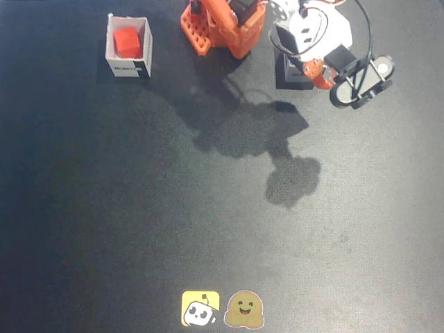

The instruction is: Put the red cube in the right box and the blue cube in the left box.

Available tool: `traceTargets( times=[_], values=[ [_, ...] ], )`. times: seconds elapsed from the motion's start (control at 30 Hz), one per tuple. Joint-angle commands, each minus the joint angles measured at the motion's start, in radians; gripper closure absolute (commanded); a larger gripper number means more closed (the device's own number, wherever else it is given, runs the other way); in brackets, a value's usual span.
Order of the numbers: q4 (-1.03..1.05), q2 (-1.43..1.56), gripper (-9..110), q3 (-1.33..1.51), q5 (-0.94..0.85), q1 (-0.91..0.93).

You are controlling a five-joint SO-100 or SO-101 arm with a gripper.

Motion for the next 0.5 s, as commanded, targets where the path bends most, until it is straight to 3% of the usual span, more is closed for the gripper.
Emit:
traceTargets(
  times=[0.0, 0.17, 0.47],
  values=[
    [0.032, 0.034, 101, -0.072, 0.021, 0.080],
    [0.094, 0.104, 101, -0.032, 0.034, 0.241],
    [0.160, 0.164, 101, -0.009, -0.106, 0.592]
  ],
)
